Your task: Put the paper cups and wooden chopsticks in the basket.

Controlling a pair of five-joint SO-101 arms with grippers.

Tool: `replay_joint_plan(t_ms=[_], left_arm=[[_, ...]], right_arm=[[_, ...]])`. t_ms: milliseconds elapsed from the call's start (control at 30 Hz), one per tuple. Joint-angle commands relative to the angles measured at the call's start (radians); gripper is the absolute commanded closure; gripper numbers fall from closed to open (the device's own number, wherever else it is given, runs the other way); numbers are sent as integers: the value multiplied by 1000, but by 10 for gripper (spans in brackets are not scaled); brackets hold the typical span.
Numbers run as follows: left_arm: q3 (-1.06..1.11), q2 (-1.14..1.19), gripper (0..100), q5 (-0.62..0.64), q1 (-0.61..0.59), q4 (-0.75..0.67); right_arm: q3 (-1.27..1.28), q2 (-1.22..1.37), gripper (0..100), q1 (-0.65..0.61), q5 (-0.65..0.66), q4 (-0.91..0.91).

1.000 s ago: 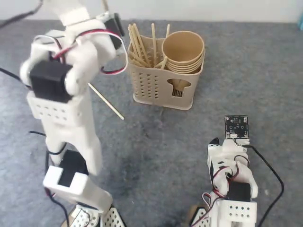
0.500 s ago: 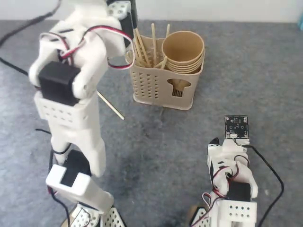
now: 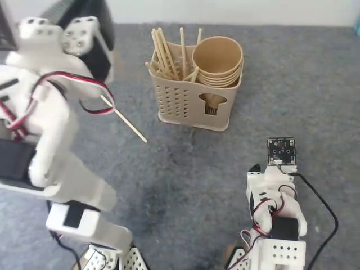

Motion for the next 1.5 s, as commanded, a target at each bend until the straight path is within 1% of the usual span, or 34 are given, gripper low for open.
replay_joint_plan(t_ms=[0, 167, 233, 333, 467, 567, 733, 833, 967, 1167, 1300, 1433, 1467], left_arm=[[185, -130, 990, 3, -69, 35], [506, -322, 990, 3, -75, 23], [616, -381, 990, 5, -75, -32], [794, -440, 990, 6, -75, -178], [1056, -506, 989, 6, -75, -427], [1277, -566, 989, 8, -74, -663], [1633, -690, 989, 112, -74, -1100], [1788, -743, 989, 150, -48, -1327], [1937, -767, 989, 152, 8, -1539], [2091, -764, 989, 149, 114, -1766], [2150, -752, 989, 147, 166, -1846], [2153, -666, 989, 144, 167, -1907], [2153, -638, 989, 126, 161, -1932]], right_arm=[[-5, 4, 862, 12, 18, -13], [-5, 4, 862, 12, 18, -15], [-5, 4, 862, 10, 18, -15], [-5, 4, 862, 10, 18, -15], [-5, 4, 862, 10, 18, -15], [-5, 4, 862, 10, 18, -15], [-5, 4, 862, 10, 18, -15], [-5, 4, 862, 10, 18, -15], [-5, 4, 862, 10, 18, -16], [-5, 4, 862, 10, 18, -16], [-5, 4, 862, 10, 18, -16], [-5, 4, 862, 10, 18, -16], [-5, 4, 862, 10, 18, -16]])
